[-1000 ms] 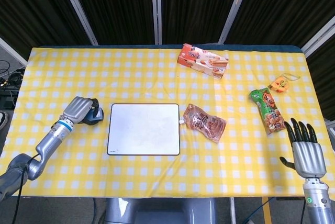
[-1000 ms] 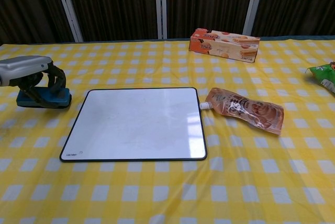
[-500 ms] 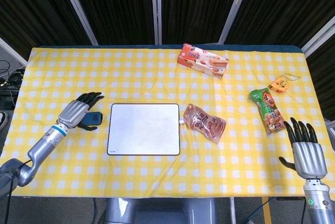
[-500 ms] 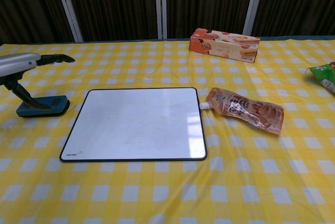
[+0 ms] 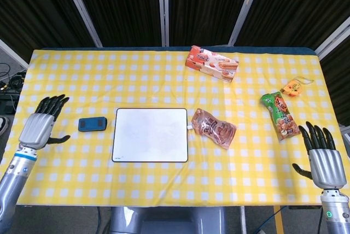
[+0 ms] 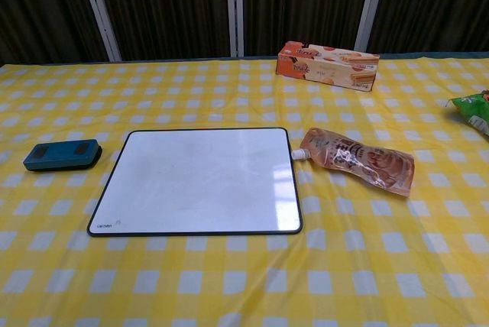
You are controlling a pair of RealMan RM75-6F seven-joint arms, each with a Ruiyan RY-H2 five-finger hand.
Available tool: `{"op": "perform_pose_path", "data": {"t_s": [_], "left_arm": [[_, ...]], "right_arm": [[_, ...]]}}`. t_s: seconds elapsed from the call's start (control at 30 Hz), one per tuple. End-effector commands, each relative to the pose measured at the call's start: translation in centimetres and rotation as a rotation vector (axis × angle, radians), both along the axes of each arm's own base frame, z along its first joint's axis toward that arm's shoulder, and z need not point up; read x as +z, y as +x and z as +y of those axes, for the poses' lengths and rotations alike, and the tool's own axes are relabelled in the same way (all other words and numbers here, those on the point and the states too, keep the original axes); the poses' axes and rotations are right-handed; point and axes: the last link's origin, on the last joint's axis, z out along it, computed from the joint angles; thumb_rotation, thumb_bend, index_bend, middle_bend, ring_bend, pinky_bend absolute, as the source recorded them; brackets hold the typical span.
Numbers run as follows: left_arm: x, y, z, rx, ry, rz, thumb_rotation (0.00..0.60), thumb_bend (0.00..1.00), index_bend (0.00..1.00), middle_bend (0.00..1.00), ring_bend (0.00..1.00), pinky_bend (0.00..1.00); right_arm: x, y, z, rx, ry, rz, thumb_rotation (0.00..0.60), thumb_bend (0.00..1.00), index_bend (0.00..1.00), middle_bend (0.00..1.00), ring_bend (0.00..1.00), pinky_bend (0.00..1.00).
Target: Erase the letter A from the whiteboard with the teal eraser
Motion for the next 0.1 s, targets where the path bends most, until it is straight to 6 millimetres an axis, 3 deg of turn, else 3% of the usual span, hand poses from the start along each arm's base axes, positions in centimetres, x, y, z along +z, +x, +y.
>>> {"op": "perform_pose_path", "data": {"t_s": [0.03, 0.1], "left_arm": [[3.25, -0.87, -4.19, 0.123, 0.119, 0.085, 0.600, 0.00, 0.00, 0.00, 0.00, 0.00], [3.64, -0.49, -4.60, 0.122, 0.146, 0.084, 0.600, 0.00, 0.00, 0.00, 0.00, 0.00]], "right_arm": [[0.01, 0.09, 0.01, 0.006, 0.003, 0.000, 0.600, 0.00, 0.00, 0.00, 0.00, 0.00], [0.01, 0.13, 0.00, 0.009, 0.002, 0.000, 0.600, 0.00, 0.00, 0.00, 0.00, 0.00]]}}
